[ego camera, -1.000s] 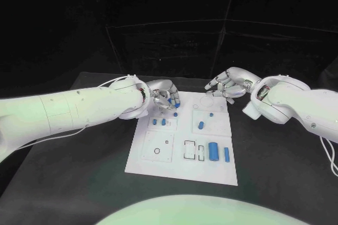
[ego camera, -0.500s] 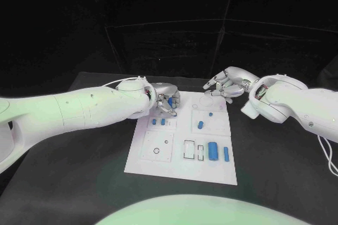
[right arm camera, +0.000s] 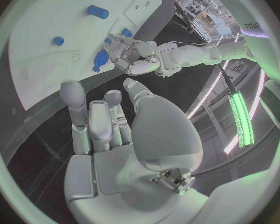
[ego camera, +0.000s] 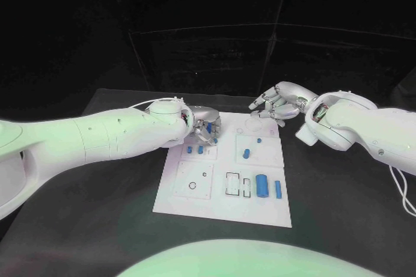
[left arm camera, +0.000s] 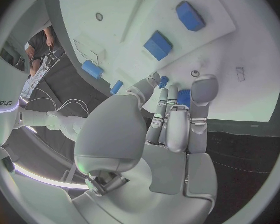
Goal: Assemble the parts on the task board
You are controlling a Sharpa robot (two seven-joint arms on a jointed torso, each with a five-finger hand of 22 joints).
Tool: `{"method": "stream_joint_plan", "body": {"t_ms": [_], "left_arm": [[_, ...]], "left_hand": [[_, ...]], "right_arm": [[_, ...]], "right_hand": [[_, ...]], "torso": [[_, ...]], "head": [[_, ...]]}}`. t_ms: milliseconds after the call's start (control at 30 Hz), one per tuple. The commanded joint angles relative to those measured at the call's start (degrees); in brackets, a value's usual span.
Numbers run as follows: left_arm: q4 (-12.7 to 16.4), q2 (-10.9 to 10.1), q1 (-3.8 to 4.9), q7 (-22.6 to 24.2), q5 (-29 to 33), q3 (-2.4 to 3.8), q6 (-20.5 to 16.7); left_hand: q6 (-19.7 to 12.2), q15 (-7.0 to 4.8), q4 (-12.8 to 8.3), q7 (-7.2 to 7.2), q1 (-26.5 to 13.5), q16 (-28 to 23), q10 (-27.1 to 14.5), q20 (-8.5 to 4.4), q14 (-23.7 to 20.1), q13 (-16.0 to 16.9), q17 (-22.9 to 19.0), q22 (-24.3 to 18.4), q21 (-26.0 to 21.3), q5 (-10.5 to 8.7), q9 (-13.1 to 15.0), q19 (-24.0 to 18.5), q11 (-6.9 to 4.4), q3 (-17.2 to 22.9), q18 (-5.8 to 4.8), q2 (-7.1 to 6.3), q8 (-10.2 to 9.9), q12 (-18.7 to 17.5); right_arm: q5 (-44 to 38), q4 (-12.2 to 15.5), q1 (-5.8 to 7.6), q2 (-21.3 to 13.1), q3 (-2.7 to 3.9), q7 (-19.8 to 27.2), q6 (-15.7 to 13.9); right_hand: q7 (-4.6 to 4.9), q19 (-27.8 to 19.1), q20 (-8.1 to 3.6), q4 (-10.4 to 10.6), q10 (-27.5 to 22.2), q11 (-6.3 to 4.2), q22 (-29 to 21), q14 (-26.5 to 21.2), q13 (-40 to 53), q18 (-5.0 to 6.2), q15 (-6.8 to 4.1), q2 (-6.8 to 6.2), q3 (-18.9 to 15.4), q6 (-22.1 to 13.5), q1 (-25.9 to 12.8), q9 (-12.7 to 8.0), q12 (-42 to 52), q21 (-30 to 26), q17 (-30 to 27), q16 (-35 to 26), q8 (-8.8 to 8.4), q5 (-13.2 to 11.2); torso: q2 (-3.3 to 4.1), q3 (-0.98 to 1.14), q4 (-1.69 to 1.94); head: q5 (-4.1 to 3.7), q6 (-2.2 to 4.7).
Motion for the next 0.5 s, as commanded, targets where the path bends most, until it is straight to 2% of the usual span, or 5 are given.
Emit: {"method": "stream_joint_plan", "body": {"t_ms": [33,200,333,500], "left_arm": [[-0.7,0.4,-0.10,1.5,-0.7,-0.01,1.2],[-1.7,1.1,-0.46,2.0,-0.7,-0.03,1.3],[-2.4,1.5,-0.67,2.3,-0.7,-0.04,1.3],[-2.9,1.9,-0.90,2.4,-0.7,-0.04,1.4]], "left_hand": [[0.6,-0.01,-0.2,0.05,0.5,0.3,0.7,-0.05,0.5,-0.3,0.1,0.5,0.4,-0.09,-0.1,0.6,0.05,0.5,-0.79,0.37,-0.5,-0.4],[1.3,-0.10,-0.3,-0.02,0.8,0.5,1.6,-0.15,0.6,-0.8,0.2,1.1,1.0,-0.09,-0.4,0.7,-0.07,1.2,-0.87,0.88,-0.9,-0.8],[2.1,-0.21,-0.5,-0.14,1.1,0.7,2.4,-0.24,0.6,-1.3,0.2,1.8,1.7,-0.09,-0.5,0.7,-0.19,1.9,-0.96,1.41,-1.1,-1.3],[2.7,-0.27,-0.5,-0.21,1.2,0.8,3.0,-0.31,0.6,-1.7,0.2,2.4,2.2,-0.10,-0.7,0.8,-0.29,2.6,-1.04,1.99,-1.4,-1.7]], "right_arm": [[0.2,0.1,0.10,0.0,0.04,0.6,0.2],[0.1,0.1,0.10,0.0,0.04,0.4,0.1],[0.0,0.1,0.10,0.0,0.04,0.2,0.0],[-0.1,0.1,0.10,0.1,0.04,0.2,0.0]], "right_hand": [[-0.05,-0.3,0.12,0.1,-0.5,0.00,-0.1,0.4,0.0,1.00,-0.09,0.08,0.2,-0.4,-0.4,0.0,-0.2,-0.4,0.1,-0.1,0.21,0.3],[-0.04,-0.2,0.13,0.1,-0.4,0.00,0.0,0.4,0.1,0.99,-0.09,0.12,0.3,-0.4,-0.4,0.0,-0.1,-0.3,0.2,0.0,0.23,0.3],[-0.04,-0.2,0.13,0.1,-0.4,0.00,0.0,0.4,0.1,0.99,-0.09,0.12,0.3,-0.4,-0.4,0.0,-0.1,-0.3,0.2,0.0,0.23,0.3],[-0.04,-0.2,0.13,0.1,-0.4,0.00,0.0,0.4,0.1,0.99,-0.09,0.12,0.3,-0.4,-0.4,0.0,-0.1,-0.3,0.2,0.0,0.23,0.3]], "torso": [[0.02,0.04,0.03],[-0.06,-0.04,0.02],[-0.03,0.07,0.01],[-0.05,0.05,0.00]], "head": [[-0.04,0.00],[-0.02,-0.02],[0.00,-0.06],[-0.04,-0.01]]}}
